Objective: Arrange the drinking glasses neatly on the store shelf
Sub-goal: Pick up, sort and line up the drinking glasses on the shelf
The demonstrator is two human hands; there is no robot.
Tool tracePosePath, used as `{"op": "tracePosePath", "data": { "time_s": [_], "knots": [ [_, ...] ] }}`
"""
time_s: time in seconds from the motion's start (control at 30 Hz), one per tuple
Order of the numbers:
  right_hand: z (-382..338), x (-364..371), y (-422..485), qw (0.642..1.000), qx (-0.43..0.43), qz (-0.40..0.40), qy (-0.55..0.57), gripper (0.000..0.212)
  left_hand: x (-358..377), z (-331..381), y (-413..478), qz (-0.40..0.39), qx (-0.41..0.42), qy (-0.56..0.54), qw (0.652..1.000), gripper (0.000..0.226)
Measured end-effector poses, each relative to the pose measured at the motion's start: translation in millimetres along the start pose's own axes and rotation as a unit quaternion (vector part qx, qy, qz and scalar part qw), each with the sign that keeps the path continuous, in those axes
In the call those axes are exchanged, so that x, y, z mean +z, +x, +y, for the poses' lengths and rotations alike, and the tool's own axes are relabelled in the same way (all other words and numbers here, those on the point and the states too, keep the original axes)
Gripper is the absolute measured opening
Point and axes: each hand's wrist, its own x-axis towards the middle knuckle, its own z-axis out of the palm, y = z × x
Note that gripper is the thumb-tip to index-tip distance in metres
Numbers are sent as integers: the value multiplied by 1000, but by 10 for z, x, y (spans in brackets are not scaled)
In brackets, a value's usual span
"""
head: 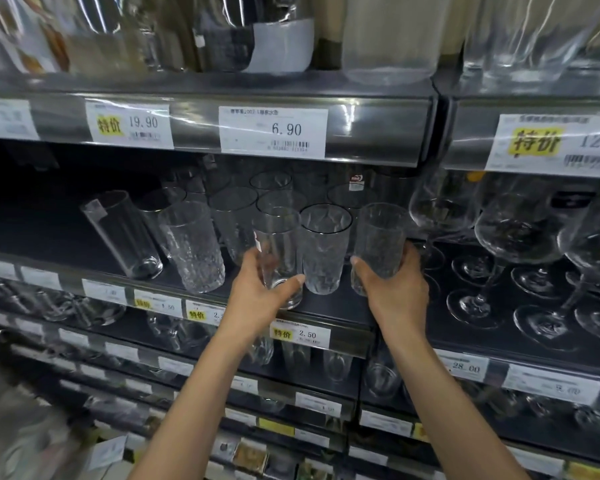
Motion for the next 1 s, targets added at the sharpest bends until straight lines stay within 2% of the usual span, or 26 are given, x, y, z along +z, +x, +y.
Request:
{"op": "tracePosePath", "data": {
  "time_s": [0.17, 0.3, 0.57, 0.83, 0.93, 1.0],
  "knots": [
    [17, 37, 6, 1000, -7, 15, 11, 68, -60, 39, 52, -22, 9, 31, 999, 56],
    [38, 34, -57, 1000, -13, 23, 16, 71, -98, 18, 56, -11, 13, 44, 999, 55],
    [47, -32, -252, 999, -24, 18, 42, 79, -153, 35, -31, -2, 29, 43, 999, 66],
    [-42, -237, -551, 994, -83, 3, 71, 85, -261, 209, -247, 15, 57, 2, 998, 63],
    [-151, -345, -647, 988, -120, 7, 100, 76, -346, 278, -413, 49, 89, -30, 994, 55],
    [-230, -387, -717, 977, -122, -20, 176, 67, -400, 274, -570, 62, 98, -73, 991, 54]
  ]
}}
